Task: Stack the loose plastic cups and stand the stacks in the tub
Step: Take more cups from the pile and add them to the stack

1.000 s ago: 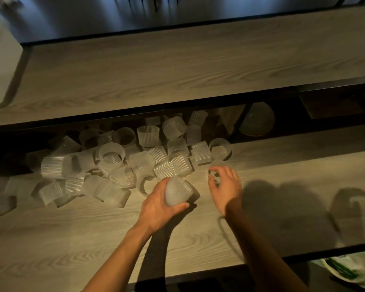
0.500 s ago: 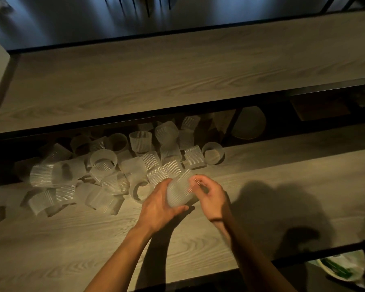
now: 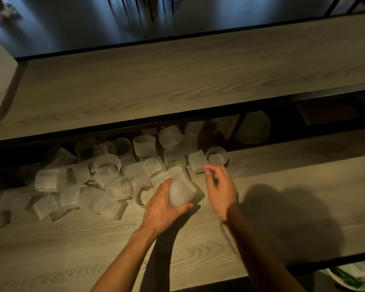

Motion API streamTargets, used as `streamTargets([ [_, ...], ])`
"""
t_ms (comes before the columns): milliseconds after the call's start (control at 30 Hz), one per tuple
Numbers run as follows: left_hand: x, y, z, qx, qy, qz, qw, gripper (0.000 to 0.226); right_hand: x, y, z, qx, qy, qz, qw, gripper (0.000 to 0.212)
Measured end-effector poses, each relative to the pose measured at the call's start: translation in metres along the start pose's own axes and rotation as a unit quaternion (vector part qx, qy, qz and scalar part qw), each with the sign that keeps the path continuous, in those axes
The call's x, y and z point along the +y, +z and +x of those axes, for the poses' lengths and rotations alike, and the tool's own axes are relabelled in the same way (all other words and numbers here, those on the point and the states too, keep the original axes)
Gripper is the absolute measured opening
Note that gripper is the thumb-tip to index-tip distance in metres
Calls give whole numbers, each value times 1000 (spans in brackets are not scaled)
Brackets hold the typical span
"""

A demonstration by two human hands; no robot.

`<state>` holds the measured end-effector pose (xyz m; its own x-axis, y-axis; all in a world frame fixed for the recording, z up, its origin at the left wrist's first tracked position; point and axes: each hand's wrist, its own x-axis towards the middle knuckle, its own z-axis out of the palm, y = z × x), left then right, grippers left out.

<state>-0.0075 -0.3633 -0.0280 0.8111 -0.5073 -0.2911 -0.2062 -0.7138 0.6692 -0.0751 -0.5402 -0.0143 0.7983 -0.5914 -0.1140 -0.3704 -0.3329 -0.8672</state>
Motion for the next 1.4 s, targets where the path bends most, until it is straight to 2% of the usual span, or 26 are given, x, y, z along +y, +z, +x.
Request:
streamTargets([
  [67, 2, 0, 3, 1, -2, 0, 1000, 96, 11, -6, 25, 27, -19, -119, 992, 31],
  [167, 9, 4, 8, 4, 0, 7, 1000, 98, 24, -7, 55, -36, -50, -321, 945, 46],
  [233, 16, 6, 13, 4, 11, 8, 1000, 98, 30, -5, 65, -86, -47, -394, 914, 42],
  [300, 20, 7, 16, 3, 18, 7, 1000, 98, 31, -3, 66, -106, -48, -432, 895, 28],
  [333, 22, 7, 18, 4, 21, 7, 1000, 97, 31, -4, 65, -93, -52, -425, 899, 23],
  [400, 24, 5, 21, 9, 24, 5, 1000, 97, 28, -6, 58, -39, -54, -362, 930, 20],
  [533, 24, 3, 26, 16, 31, 1, 999, 96, 0, -18, 30, 66, -19, -135, 989, 19],
  [600, 24, 2, 27, 19, 36, 2, 999, 96, -15, -20, 17, 45, 16, 15, 999, 15],
  [667, 24, 1, 26, 23, 36, 8, 999, 95, -24, -19, 8, -32, 40, 127, 991, 15],
  [833, 12, -7, 15, 27, 24, 9, 999, 95, -27, -16, -3, -125, -6, 109, 986, 16],
  [1067, -15, -16, -7, 33, 7, 0, 999, 96, -32, -1, -9, -229, 27, 129, 965, 18],
  [1400, -28, -26, -19, 46, -13, -10, 999, 94, -41, 23, -10, -238, 7, 90, 967, 16],
])
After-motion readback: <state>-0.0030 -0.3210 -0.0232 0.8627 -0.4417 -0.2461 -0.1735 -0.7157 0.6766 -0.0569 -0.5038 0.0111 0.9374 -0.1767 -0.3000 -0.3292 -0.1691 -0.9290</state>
